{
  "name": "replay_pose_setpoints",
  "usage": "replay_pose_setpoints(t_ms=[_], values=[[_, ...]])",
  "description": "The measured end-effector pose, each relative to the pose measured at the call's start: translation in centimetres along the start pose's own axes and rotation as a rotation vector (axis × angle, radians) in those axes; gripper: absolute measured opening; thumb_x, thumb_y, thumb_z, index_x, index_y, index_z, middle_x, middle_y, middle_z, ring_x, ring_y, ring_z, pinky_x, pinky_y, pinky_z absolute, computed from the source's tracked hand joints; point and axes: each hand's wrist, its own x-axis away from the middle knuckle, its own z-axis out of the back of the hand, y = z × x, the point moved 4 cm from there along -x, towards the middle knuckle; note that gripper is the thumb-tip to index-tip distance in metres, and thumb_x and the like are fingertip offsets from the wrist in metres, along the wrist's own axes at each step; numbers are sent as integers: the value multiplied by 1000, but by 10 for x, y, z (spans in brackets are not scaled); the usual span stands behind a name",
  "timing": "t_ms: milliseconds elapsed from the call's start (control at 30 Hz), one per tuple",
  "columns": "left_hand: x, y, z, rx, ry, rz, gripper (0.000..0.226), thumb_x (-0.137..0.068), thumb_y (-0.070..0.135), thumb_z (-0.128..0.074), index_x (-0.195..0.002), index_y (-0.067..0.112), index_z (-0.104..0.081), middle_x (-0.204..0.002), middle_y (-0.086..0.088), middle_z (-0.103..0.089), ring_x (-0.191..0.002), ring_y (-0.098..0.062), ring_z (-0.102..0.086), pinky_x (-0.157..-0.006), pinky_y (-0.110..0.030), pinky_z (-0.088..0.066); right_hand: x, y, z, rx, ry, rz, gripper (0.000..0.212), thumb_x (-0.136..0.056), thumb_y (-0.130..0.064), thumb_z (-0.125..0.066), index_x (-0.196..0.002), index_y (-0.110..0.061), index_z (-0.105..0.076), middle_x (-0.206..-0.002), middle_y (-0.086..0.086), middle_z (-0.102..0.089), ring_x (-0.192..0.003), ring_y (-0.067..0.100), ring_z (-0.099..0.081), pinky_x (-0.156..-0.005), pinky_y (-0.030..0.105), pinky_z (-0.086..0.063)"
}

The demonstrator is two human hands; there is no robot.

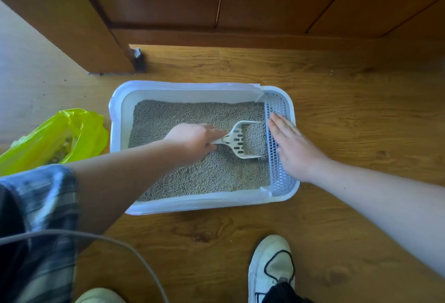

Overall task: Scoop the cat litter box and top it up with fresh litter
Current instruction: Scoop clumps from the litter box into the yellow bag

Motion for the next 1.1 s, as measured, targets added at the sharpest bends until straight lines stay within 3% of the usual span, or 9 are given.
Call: replay_pose_setpoints(t_ms=[67,133,333,500,633,767,933,1100], values=[[12,-12,2,8,-1,12,50,-101,43,-45,-146,54,-28,-152,5,-43,-123,-25,-57,-98,-43,-49,-1,0,-2,-5,18,7,72,-102,-9,-30,-157,-23,15,-161,-9,27,-145,3,29,-119,27,13],[22,-22,5,24,0,9,50,-100,45,-47,-146,56,-28,-153,6,-42,-127,-25,-54,-99,-41,-49,-2,-1,-3,-18,54,4,70,-102,-9,-31,-158,-21,8,-163,-7,21,-147,3,25,-121,27,11],[43,-38,21,-78,-38,-74,45,-98,40,-51,-138,55,-39,-111,13,-62,-91,-14,-65,-70,-34,-55,-6,-4,-9,14,148,25,67,-99,-5,-39,-158,-7,-9,-167,5,2,-149,8,13,-119,22,14],[54,-34,29,-235,-69,-71,34,-97,32,-45,-124,51,-48,-93,12,-63,-79,-16,-64,-64,-32,-55,-5,-3,-9,32,161,37,67,-99,-8,-39,-158,-8,-8,-167,6,3,-149,8,14,-116,18,18],[51,-6,25,-337,-118,1,36,-96,15,-44,-118,40,-57,-75,11,-51,-64,-15,-53,-48,-26,-40,-7,-1,-11,51,170,50,67,-99,-8,-40,-158,-6,-9,-167,7,2,-151,13,11,-117,19,18],[46,24,17,-424,-208,122,29,-92,6,-47,-115,19,-60,-84,3,-58,-61,-16,-51,-48,-27,-35,-9,3,-14,46,170,51,67,-99,-10,-39,-159,-7,-8,-167,7,3,-152,16,10,-120,24,14],[31,59,14,-430,-273,132,11,-91,7,-49,-96,15,-54,-74,3,-47,-66,-17,-51,-56,-29,-39,-10,5,-15,26,178,53,67,-99,-11,-38,-159,-8,-6,-167,6,5,-153,16,10,-119,24,15],[11,71,-6,-316,-249,98,32,-89,2,-49,-115,17,-57,-89,3,-59,-71,-17,-57,-51,-28,-38,-9,6,-15,5,163,74,66,-100,-12,-36,-159,-9,-7,-167,5,4,-152,14,10,-121,27,10]])
